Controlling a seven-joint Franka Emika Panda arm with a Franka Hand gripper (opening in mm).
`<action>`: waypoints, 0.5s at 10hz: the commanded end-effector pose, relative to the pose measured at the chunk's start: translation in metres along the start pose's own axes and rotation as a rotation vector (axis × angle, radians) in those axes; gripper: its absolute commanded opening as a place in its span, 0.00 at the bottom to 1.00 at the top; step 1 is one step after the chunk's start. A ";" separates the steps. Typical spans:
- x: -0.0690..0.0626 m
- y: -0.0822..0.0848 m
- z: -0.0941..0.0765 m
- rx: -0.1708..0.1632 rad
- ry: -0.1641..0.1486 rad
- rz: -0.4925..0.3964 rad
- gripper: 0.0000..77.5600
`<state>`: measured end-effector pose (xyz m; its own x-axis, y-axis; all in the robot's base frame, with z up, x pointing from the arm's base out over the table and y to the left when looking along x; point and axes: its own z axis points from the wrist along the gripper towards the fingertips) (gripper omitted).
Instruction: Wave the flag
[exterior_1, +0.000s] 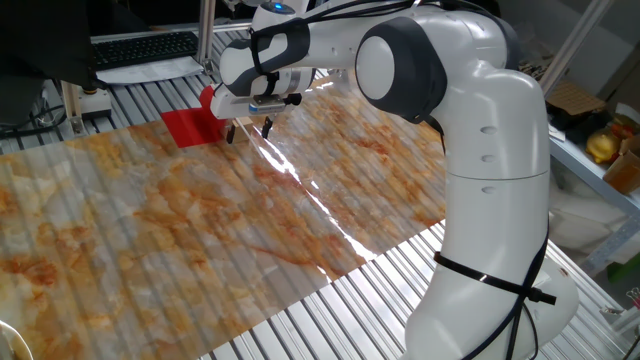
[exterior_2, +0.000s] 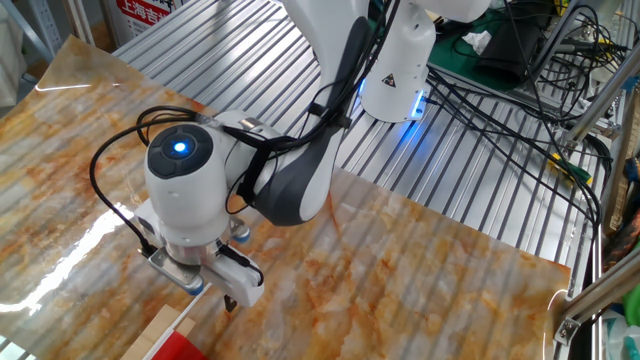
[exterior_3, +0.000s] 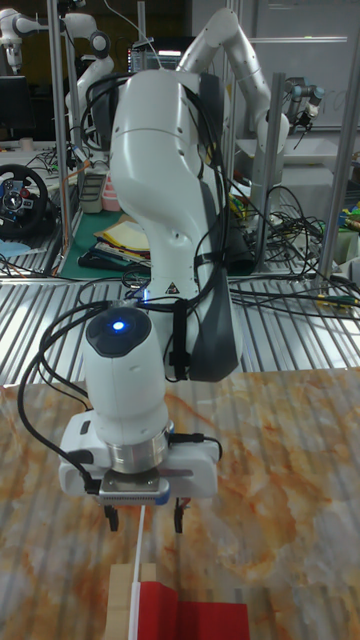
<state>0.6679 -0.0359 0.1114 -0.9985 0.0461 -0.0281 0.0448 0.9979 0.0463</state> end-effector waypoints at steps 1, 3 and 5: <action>0.000 -0.001 0.005 0.002 0.002 -0.011 1.00; 0.002 -0.002 0.012 0.004 -0.001 -0.014 1.00; 0.002 -0.002 0.013 0.032 0.005 -0.007 1.00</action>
<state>0.6654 -0.0370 0.0974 -0.9991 0.0379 -0.0202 0.0375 0.9991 0.0190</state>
